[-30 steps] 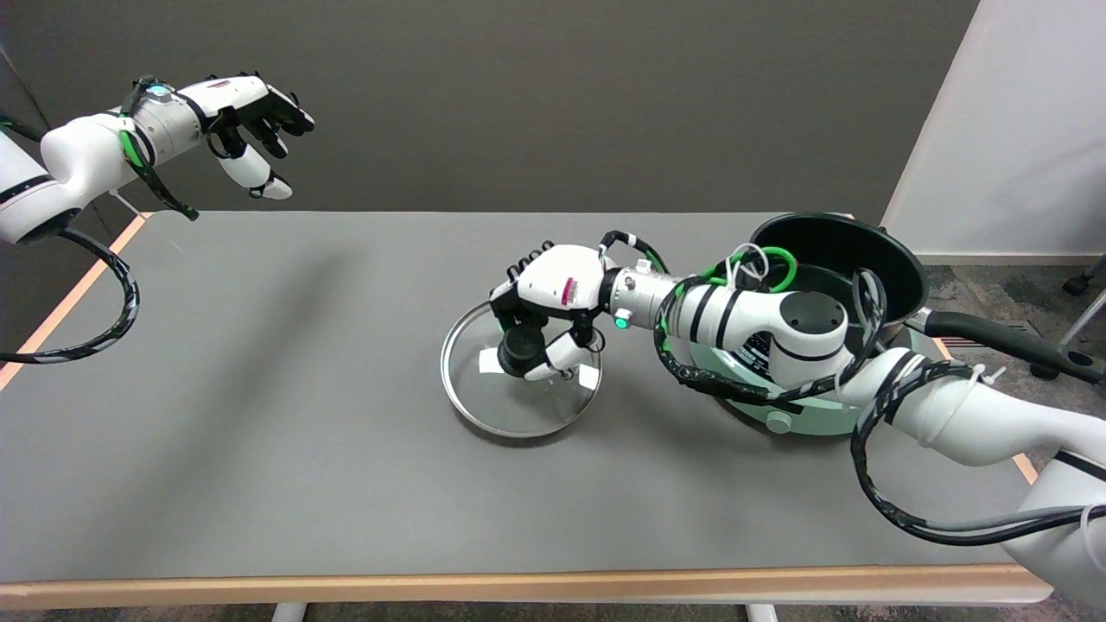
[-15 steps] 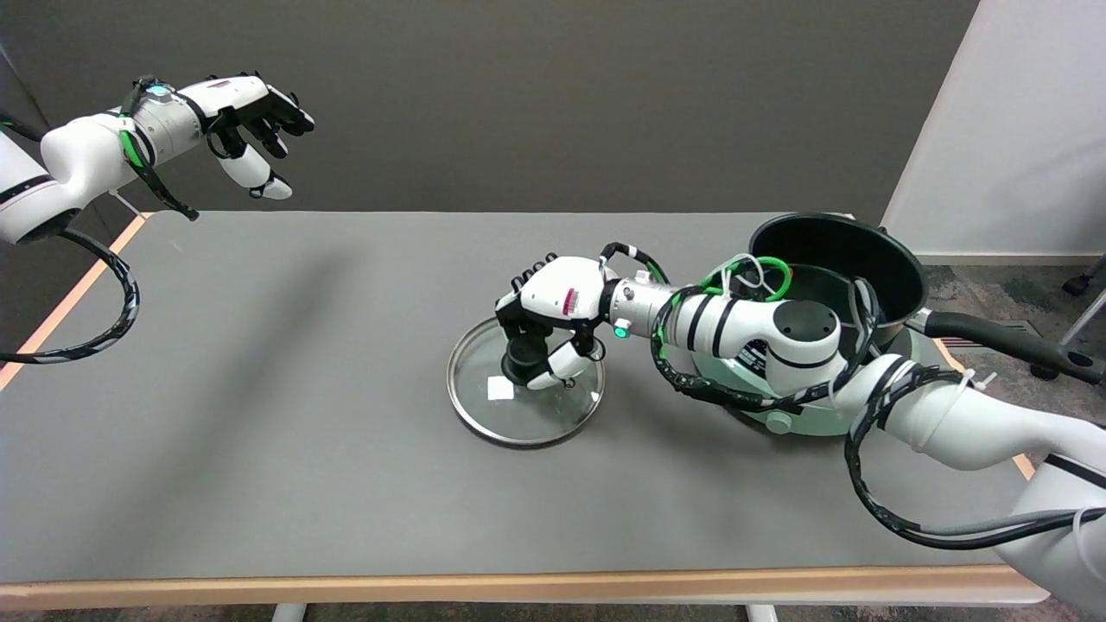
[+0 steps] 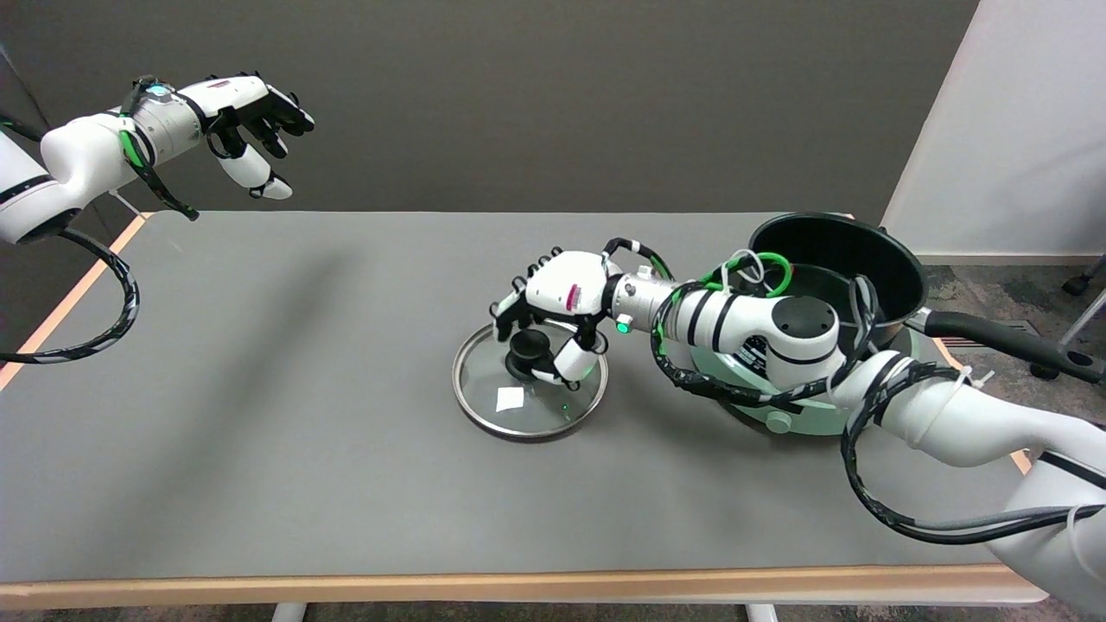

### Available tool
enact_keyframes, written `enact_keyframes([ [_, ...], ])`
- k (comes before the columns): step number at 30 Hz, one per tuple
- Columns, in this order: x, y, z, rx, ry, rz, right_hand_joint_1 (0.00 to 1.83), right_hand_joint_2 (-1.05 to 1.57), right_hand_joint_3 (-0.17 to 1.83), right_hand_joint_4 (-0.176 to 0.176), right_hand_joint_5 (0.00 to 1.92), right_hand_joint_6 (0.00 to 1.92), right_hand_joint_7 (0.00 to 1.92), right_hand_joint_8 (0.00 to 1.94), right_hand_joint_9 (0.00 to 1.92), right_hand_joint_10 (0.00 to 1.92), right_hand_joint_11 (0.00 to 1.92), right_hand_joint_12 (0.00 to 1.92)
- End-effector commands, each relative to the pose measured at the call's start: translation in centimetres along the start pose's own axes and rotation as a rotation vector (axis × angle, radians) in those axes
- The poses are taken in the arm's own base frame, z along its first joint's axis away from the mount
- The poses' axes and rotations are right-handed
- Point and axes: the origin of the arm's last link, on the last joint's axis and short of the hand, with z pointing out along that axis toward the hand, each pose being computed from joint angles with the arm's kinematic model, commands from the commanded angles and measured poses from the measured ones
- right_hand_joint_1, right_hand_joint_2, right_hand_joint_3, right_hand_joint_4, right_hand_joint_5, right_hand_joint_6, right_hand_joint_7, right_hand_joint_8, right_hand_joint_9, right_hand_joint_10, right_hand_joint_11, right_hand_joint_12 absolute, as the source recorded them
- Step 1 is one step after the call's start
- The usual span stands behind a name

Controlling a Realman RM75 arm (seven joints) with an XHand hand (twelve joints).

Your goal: Place the pot lid onto the table.

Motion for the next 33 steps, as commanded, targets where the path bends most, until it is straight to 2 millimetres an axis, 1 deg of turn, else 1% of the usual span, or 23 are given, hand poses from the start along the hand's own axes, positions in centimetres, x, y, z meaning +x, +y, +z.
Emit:
enact_keyframes([
  [1, 3.5, 1.6, -0.7, -0.019, 0.082, -0.032, 0.86, 0.48, 0.95, 0.107, 0.51, 0.22, 0.63, 0.19, 0.58, 0.42, 0.49, 1.17],
  [3, 4.4, 1.8, -1.0, -0.015, 0.103, -0.034, 0.84, 0.46, 0.95, 0.099, 0.48, 0.2, 0.59, 0.18, 0.52, 0.38, 0.47, 1.13],
  [8, 8.1, 1.8, -2.6, -0.012, 0.203, -0.07, 0.8, 0.43, 0.94, 0.088, 0.44, 0.18, 0.53, 0.18, 0.46, 0.36, 0.45, 1.08],
  [11, 10.0, 1.8, -3.9, -0.018, 0.268, -0.068, 0.78, 0.43, 0.93, 0.088, 0.43, 0.18, 0.52, 0.18, 0.47, 0.33, 0.44, 1.08],
  [17, 12.8, 2.2, -5.9, -0.038, 0.371, -0.047, 0.75, 0.44, 0.91, 0.086, 0.42, 0.19, 0.52, 0.19, 0.48, 0.33, 0.45, 1.09],
  [22, 14.5, 2.7, -7.0, -0.06, 0.415, -0.074, 0.75, 0.44, 0.91, 0.085, 0.43, 0.17, 0.53, 0.17, 0.48, 0.36, 0.46, 1.1],
  [33, 16.8, 3.5, -9.2, -0.106, 0.49, -0.107, 0.76, 0.45, 0.92, 0.085, 0.43, 0.17, 0.54, 0.17, 0.5, 0.37, 0.47, 1.11],
])
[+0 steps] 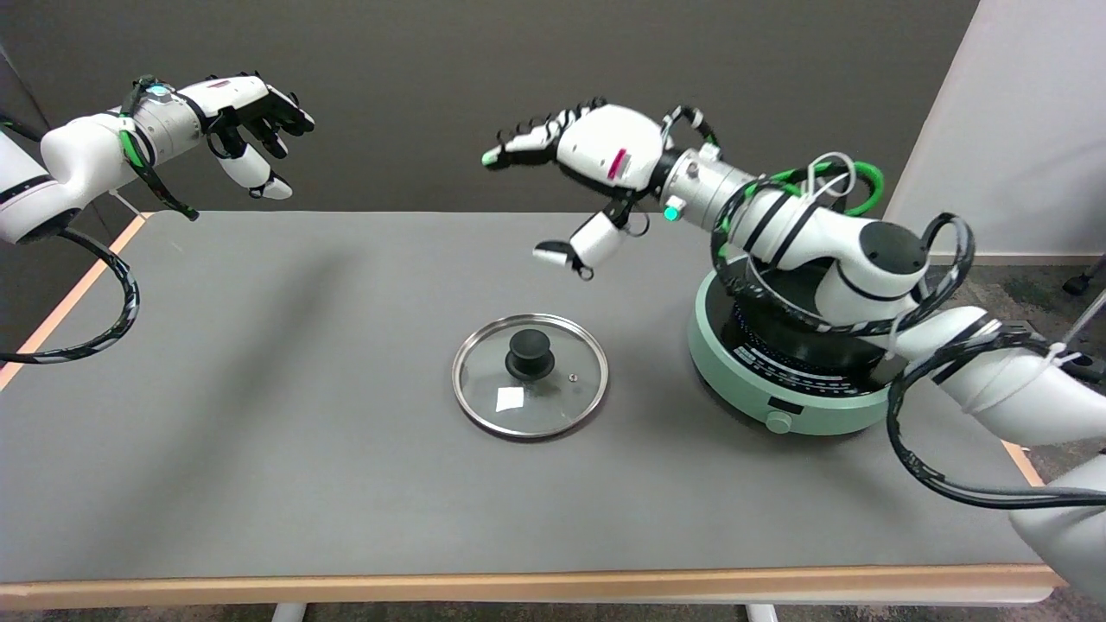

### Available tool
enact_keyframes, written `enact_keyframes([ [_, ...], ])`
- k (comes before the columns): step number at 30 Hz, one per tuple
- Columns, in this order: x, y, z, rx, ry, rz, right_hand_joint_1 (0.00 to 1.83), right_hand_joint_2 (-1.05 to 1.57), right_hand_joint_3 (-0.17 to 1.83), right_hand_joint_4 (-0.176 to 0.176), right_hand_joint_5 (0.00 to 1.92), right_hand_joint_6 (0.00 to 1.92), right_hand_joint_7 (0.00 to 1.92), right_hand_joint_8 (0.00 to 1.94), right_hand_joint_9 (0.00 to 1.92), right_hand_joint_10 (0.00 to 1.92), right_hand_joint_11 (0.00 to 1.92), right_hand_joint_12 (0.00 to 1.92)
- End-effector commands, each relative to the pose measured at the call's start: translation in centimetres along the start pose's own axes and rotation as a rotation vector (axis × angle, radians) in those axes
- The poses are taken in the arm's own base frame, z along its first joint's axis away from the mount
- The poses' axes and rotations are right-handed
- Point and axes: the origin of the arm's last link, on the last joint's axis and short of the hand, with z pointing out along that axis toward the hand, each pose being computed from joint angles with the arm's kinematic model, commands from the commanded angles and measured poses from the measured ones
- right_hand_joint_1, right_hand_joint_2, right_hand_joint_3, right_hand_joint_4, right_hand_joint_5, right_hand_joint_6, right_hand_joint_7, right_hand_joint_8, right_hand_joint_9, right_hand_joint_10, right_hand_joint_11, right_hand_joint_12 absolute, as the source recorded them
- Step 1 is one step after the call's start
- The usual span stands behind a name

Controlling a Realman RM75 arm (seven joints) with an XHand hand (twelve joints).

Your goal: Place the pot lid onto the table.

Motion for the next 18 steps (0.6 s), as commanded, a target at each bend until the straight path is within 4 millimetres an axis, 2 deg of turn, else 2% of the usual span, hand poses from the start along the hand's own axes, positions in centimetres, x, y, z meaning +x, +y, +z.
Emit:
enact_keyframes([
  [1, 6.0, 1.4, -2.3, -0.057, 0.158, -0.057, 0.76, 0.45, 0.92, 0.085, 0.43, 0.18, 0.54, 0.17, 0.5, 0.37, 0.47, 1.11],
  [18, 8.9, 1.6, -5.7, -0.135, 0.256, -0.105, 0.78, 0.47, 0.91, 0.088, 0.46, 0.19, 0.59, 0.18, 0.55, 0.41, 0.48, 1.14],
])
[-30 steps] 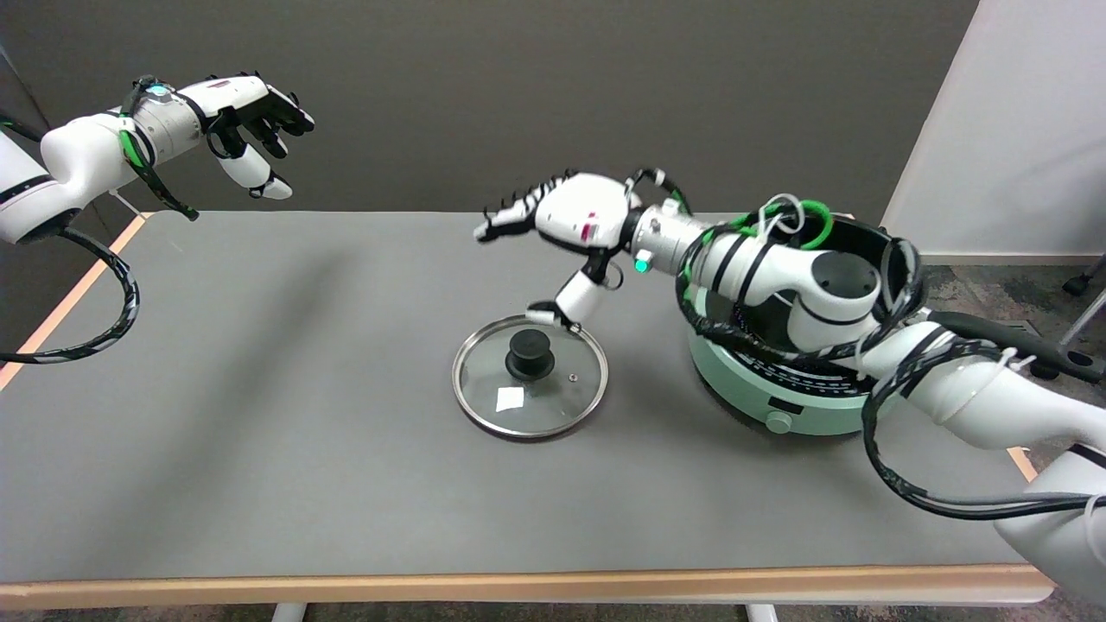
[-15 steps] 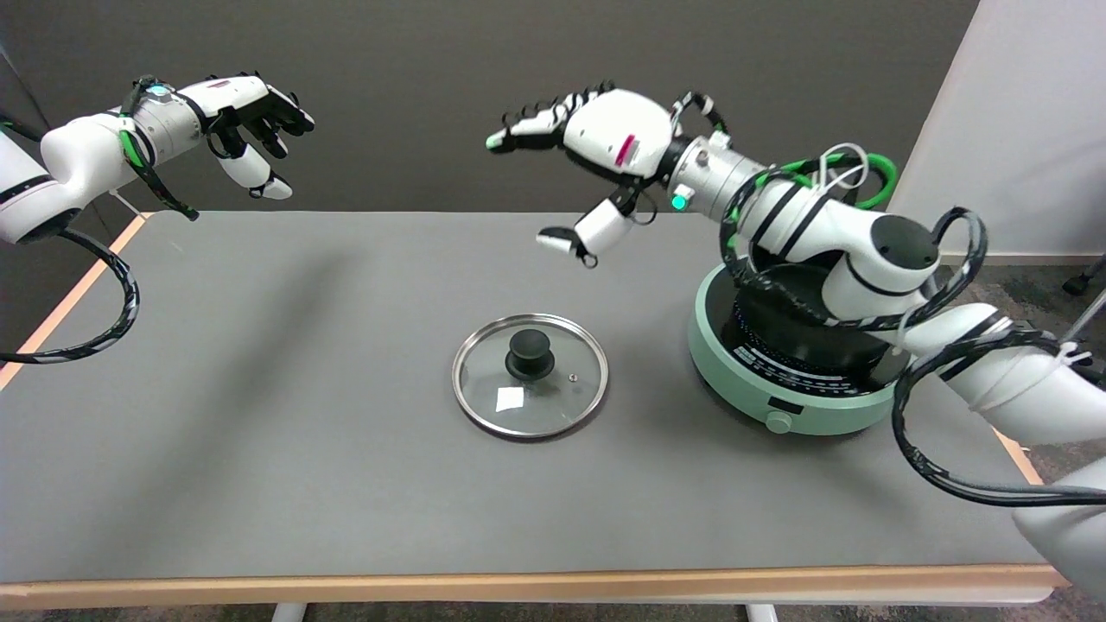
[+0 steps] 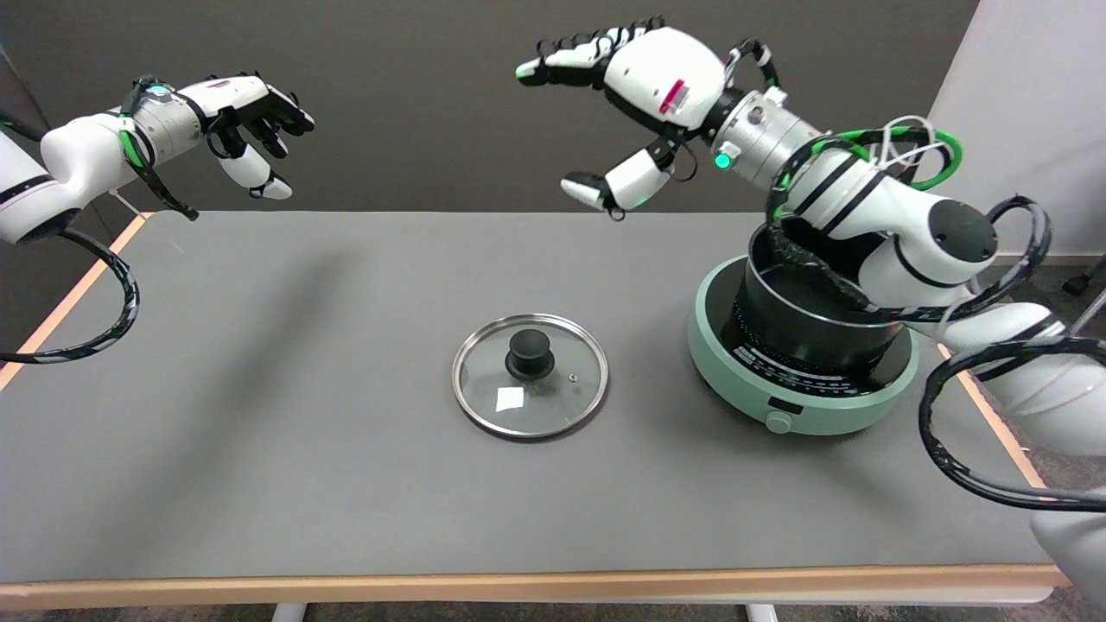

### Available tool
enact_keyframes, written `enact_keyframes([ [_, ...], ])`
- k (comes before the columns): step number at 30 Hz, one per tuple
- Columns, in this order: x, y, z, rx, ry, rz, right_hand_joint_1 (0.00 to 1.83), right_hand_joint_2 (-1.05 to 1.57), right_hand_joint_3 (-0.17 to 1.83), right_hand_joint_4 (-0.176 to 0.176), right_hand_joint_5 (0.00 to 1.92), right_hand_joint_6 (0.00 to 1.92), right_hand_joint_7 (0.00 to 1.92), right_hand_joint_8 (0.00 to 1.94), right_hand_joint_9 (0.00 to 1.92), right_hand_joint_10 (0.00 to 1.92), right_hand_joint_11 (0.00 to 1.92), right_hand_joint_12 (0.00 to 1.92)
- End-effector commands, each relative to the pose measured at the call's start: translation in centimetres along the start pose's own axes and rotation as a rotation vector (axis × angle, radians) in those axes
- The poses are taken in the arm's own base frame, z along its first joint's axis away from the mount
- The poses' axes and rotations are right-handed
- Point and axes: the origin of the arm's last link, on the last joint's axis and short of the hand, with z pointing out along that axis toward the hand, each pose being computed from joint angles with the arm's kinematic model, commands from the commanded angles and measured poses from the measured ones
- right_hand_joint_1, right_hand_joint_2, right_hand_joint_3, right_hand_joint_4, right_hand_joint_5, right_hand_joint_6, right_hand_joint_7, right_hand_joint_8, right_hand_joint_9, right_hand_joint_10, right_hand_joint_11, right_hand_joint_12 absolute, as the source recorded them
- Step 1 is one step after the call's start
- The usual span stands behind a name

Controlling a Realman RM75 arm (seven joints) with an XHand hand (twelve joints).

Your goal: Place the pot lid onto the table.

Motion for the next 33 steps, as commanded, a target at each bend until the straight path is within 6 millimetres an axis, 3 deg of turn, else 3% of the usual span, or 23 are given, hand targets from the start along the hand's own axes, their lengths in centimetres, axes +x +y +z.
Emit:
enact_keyframes([
  [1, 3.9, 0.6, -2.6, -0.069, 0.101, -0.07, 0.78, 0.47, 0.91, 0.09, 0.46, 0.19, 0.59, 0.18, 0.56, 0.41, 0.48, 1.14],
  [14, 3.3, 0.4, -5.2, -0.148, 0.07, -0.166, 0.8, 0.5, 0.89, 0.091, 0.5, 0.21, 0.66, 0.21, 0.63, 0.46, 0.49, 1.16],
  [33, 3.7, 0.1, -5.2, -0.147, 0.088, -0.163, 0.81, 0.5, 0.91, 0.087, 0.51, 0.22, 0.68, 0.21, 0.63, 0.49, 0.5, 1.18],
])
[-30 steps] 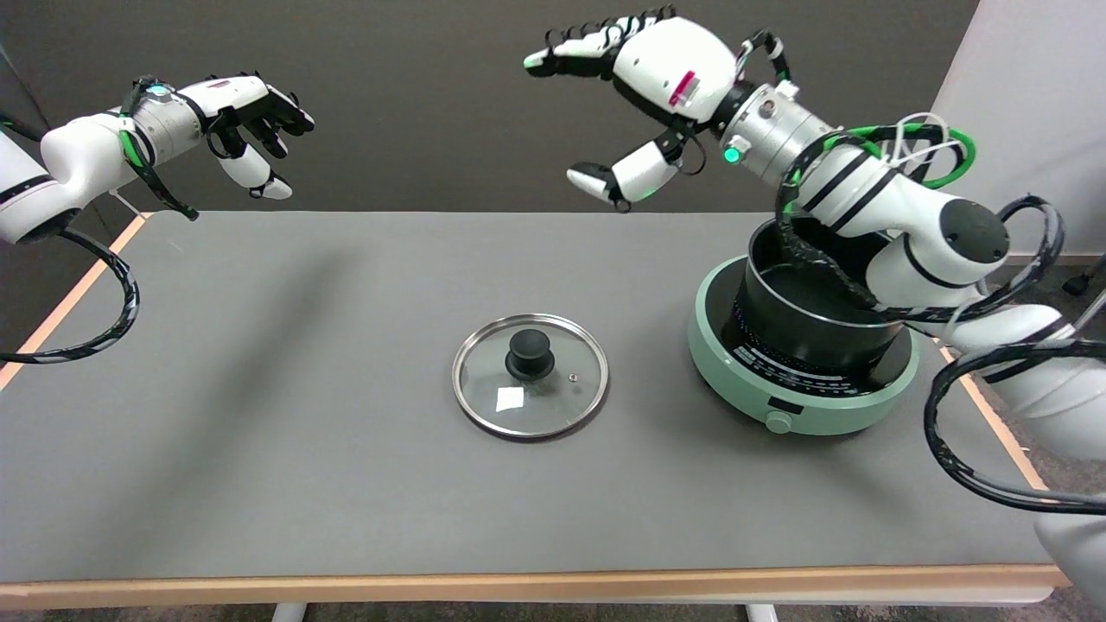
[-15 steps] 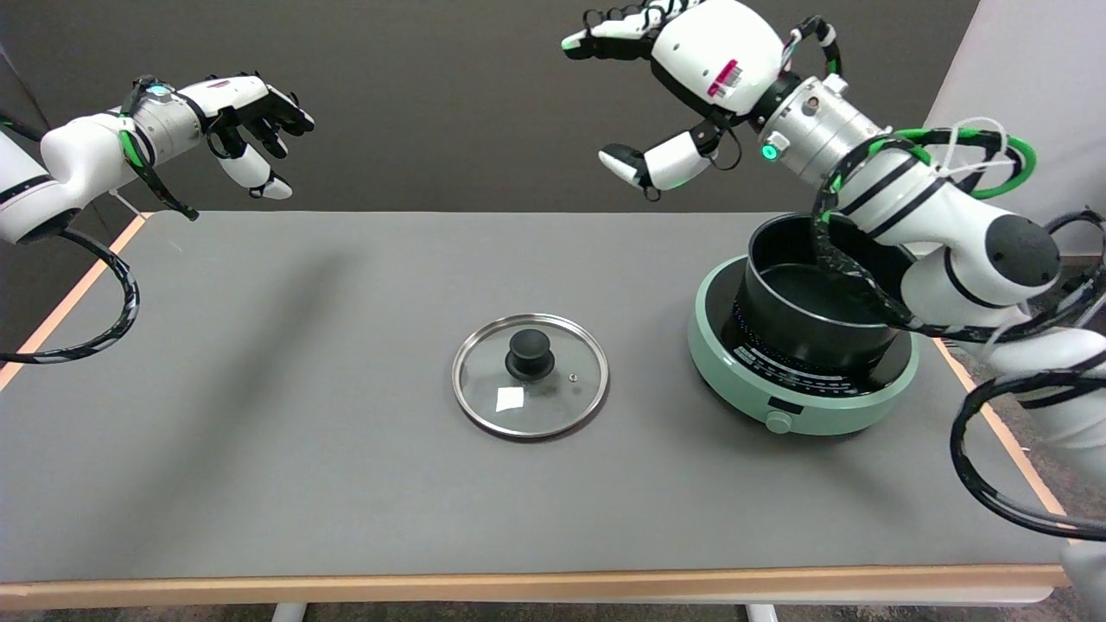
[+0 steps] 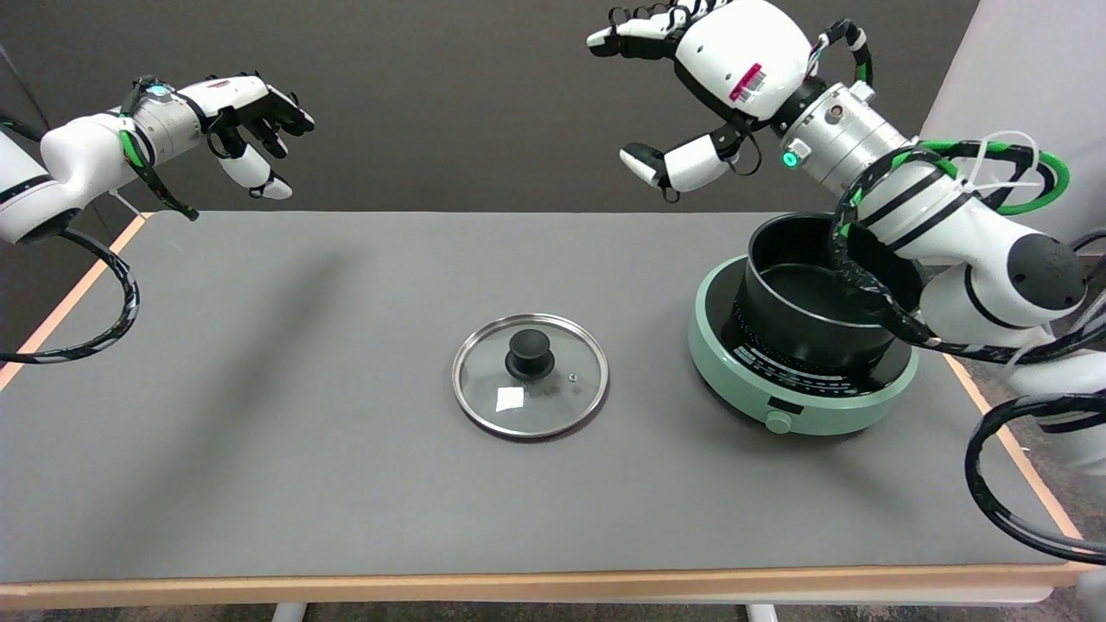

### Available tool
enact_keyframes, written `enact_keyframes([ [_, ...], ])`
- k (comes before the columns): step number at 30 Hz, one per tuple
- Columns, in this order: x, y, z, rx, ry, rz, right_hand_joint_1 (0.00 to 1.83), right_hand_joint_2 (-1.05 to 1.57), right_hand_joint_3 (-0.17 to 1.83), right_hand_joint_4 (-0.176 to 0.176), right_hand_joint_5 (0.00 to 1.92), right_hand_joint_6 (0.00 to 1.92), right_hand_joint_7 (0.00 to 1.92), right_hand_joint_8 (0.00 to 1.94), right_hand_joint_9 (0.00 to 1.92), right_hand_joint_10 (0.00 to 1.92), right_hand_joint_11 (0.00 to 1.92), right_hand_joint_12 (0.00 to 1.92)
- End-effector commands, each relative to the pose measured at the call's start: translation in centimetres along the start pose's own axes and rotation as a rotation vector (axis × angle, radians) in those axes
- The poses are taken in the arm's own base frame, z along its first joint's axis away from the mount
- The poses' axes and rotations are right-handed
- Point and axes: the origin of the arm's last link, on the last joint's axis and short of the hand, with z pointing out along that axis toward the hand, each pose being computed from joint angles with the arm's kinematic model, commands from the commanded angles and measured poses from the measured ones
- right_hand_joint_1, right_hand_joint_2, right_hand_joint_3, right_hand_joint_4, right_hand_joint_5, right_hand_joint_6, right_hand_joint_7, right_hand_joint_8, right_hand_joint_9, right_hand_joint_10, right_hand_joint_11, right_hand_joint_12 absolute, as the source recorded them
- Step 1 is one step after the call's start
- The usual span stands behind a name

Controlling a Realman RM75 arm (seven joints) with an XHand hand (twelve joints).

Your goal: Place the pot lid onto the table.

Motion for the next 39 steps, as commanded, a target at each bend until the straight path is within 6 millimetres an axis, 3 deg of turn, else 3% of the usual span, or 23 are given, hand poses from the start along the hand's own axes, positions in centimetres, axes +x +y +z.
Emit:
enact_keyframes([
  [1, 0.7, 0.1, -0.6, -0.022, 0.017, -0.024, 0.81, 0.5, 0.91, 0.087, 0.51, 0.22, 0.68, 0.21, 0.63, 0.49, 0.5, 1.18],
  [14, 0.7, 1.1, -1.6, -0.075, 0.026, 0.006, 0.79, 0.52, 0.91, 0.085, 0.5, 0.21, 0.67, 0.21, 0.63, 0.49, 0.5, 1.18],
  [39, 1.8, 3.7, -3.7, -0.148, 0.109, 0.231, 0.77, 0.54, 0.91, 0.066, 0.49, 0.2, 0.65, 0.2, 0.63, 0.47, 0.52, 1.22],
])
